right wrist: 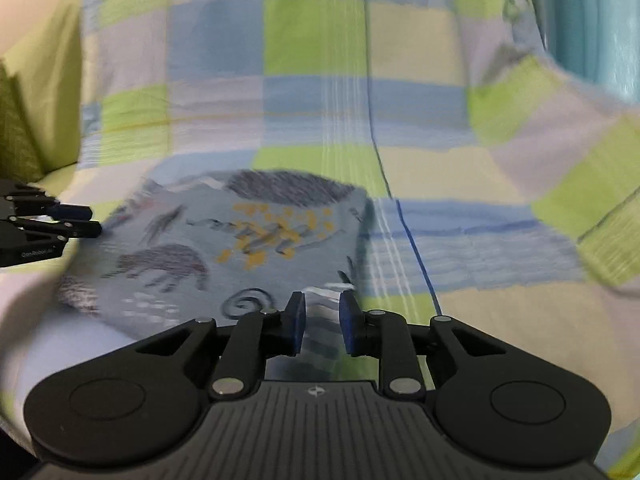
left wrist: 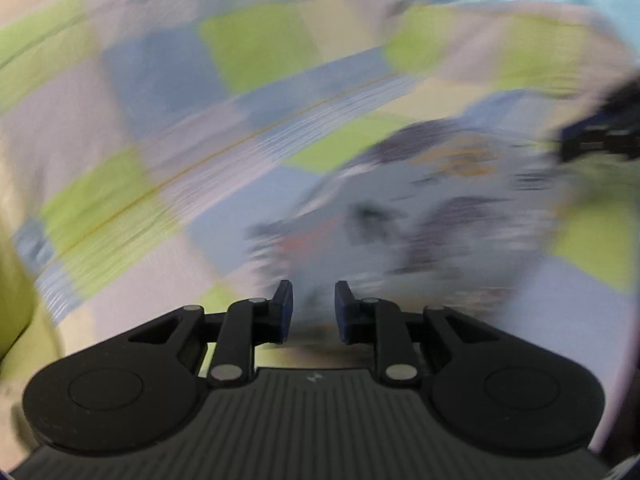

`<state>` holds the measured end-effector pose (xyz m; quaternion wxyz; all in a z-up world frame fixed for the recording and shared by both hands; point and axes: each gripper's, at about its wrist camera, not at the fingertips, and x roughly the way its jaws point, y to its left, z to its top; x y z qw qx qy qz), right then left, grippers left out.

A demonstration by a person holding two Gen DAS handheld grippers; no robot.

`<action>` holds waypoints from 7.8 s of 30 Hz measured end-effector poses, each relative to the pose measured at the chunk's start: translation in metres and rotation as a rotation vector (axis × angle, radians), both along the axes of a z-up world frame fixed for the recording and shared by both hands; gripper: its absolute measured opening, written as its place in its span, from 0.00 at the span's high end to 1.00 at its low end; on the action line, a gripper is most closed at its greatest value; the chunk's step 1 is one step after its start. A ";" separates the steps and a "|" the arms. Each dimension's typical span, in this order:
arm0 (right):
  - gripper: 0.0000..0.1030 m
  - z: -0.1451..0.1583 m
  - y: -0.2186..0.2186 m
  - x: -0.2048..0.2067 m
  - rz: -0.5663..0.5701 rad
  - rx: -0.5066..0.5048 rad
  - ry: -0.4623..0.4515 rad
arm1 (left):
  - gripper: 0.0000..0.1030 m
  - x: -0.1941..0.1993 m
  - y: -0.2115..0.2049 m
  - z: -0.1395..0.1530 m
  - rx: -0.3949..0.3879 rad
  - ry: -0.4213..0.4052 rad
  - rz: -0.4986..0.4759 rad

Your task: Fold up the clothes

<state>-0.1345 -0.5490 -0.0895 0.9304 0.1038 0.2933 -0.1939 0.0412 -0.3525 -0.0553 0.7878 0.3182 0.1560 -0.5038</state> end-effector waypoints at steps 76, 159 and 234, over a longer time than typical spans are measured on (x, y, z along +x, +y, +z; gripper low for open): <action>0.81 -0.064 0.107 0.072 0.348 -0.838 0.382 | 0.93 -0.048 -0.016 -0.051 0.244 -0.417 -0.376; 0.56 -0.003 0.203 -0.541 -0.803 -0.594 0.867 | 0.91 -0.599 -0.135 -0.013 -0.242 -0.633 -1.498; 0.88 -0.014 0.228 -0.521 -0.763 -0.581 0.997 | 0.95 -0.579 -0.112 -0.035 -0.247 -0.704 -1.557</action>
